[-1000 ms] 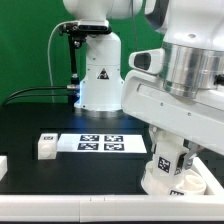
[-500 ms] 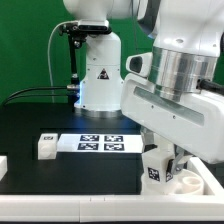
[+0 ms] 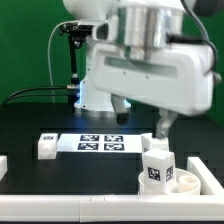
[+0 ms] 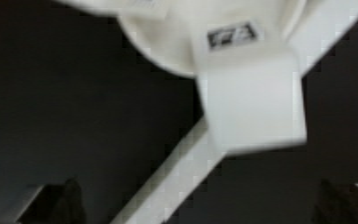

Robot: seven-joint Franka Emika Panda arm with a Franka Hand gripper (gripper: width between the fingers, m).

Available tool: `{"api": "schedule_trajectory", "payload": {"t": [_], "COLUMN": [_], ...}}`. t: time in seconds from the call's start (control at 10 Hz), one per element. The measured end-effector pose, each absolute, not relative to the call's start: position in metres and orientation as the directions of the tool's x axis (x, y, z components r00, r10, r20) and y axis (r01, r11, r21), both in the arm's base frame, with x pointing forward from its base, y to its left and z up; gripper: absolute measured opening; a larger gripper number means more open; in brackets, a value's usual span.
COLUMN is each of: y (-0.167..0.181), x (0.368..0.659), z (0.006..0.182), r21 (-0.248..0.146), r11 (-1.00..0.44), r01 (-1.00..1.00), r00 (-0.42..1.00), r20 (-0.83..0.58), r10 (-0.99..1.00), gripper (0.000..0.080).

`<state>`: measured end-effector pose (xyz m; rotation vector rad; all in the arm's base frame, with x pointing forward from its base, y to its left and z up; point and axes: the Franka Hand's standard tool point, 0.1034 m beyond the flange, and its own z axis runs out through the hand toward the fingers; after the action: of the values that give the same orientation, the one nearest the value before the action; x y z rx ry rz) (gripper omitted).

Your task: Assemble stool

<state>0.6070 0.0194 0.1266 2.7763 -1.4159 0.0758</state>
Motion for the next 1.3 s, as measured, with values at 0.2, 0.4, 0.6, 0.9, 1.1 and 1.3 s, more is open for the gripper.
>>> {"api": "schedule_trajectory", "payload": {"t": [0.2,0.4,0.6,0.9,1.1,1.3], "y": [0.025,0.024,0.022,-0.013,-0.013,-0.013], "x": [0.605,0.605,0.604,0.582,0.584,0.584], "z": [0.118,0.118,0.118,0.116,0.117,0.117], "r21": [0.012,0.012,0.012,0.002,0.003,0.007], "r11": [-0.593,-0.592,-0.604,-0.768,-0.843,-0.887], "r01": [-0.805,-0.806,-0.797,-0.641,-0.538,-0.461], "r00": [0.592,0.592,0.604,0.768,0.843,0.887], "r20": [0.051,0.051,0.051,0.028,0.039,0.039], "r10": [-0.804,-0.804,-0.795,-0.640,-0.537,-0.461], "gripper": [0.0649,0.0649,0.0649,0.0649,0.0649,0.0649]}}
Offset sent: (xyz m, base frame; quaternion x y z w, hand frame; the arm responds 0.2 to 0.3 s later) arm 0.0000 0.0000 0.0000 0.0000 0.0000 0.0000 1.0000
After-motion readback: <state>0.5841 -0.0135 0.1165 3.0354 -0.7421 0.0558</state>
